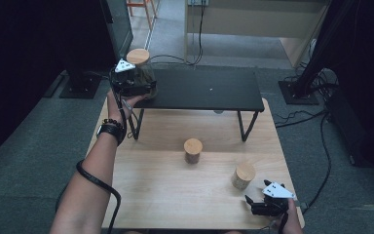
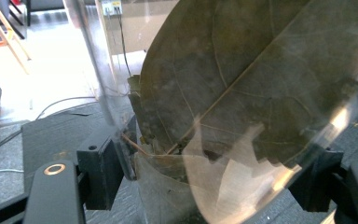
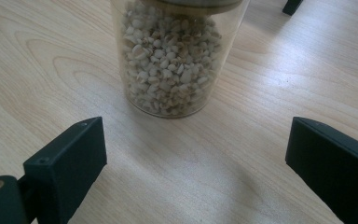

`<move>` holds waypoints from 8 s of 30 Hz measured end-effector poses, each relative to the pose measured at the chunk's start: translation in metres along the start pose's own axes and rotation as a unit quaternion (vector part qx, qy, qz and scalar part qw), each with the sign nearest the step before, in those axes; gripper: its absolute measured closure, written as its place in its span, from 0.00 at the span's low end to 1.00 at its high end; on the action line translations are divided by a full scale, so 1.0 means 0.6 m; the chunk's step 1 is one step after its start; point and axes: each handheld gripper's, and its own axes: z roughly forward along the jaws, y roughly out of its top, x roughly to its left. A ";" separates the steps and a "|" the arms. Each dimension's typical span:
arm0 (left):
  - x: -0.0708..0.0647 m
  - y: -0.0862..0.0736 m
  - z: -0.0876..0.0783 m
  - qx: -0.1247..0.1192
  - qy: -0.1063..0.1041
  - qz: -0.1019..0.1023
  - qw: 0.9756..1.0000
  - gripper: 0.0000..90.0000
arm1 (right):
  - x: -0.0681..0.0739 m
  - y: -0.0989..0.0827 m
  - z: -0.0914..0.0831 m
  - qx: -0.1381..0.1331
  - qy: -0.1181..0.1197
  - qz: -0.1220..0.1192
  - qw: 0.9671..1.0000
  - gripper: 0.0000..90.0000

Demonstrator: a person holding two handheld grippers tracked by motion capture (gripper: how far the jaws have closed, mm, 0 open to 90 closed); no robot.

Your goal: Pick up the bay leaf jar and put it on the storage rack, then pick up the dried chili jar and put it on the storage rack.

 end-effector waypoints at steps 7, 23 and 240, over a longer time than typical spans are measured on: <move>-0.001 0.003 0.018 0.005 0.003 0.000 1.000 0.28 | 0.000 0.000 0.000 0.000 0.001 -0.002 1.000 0.05; -0.007 0.003 0.041 0.011 0.012 0.005 1.000 0.28 | 0.001 -0.001 0.001 -0.002 -0.001 -0.002 1.000 0.06; -0.060 -0.456 -0.180 0.051 -0.049 -0.034 0.997 0.05 | 0.033 0.185 -0.067 -0.004 0.010 0.056 0.998 0.05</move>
